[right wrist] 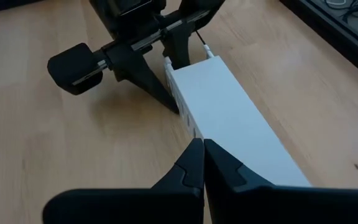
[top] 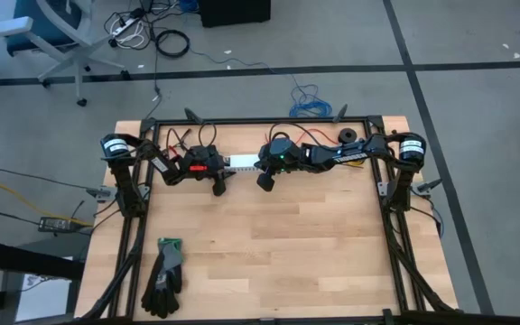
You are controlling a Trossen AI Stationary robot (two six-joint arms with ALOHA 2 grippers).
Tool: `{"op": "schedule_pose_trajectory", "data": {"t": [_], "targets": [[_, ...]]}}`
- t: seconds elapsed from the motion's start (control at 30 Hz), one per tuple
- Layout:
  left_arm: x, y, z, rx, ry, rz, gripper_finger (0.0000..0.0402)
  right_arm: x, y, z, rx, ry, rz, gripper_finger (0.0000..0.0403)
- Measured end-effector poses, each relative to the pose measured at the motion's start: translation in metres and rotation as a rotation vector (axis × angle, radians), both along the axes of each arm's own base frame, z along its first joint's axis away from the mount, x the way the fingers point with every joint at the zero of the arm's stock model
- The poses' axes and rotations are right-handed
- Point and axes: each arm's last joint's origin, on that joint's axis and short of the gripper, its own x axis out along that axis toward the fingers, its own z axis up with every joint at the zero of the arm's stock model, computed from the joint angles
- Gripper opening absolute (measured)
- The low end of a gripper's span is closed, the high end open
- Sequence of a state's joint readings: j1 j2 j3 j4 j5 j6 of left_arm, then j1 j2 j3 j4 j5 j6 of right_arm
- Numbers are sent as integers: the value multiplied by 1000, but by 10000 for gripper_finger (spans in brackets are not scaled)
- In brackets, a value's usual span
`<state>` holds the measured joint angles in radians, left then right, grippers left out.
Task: Ziptie cables
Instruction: Close the cable duct with the cable duct lid
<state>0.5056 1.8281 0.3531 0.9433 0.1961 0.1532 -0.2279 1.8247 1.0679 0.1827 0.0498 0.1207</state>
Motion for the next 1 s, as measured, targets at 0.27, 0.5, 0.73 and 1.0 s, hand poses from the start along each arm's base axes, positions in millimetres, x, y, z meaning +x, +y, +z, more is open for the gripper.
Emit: {"op": "schedule_pose_trajectory", "data": {"t": [0.27,0.5,0.73,1.0], "targets": [[0,-1,0,-5,-1,-6,91,-3,0,1,29,27,-16,0],[0,-1,0,-4,-7,-9,75,-4,-1,0,44,29,-31,0],[1,-2,1,-31,-29,-20,60,11,-19,-25,119,53,-17,0],[1,-2,1,-57,-42,-11,55,72,-33,-34,116,-14,174,0]]}}
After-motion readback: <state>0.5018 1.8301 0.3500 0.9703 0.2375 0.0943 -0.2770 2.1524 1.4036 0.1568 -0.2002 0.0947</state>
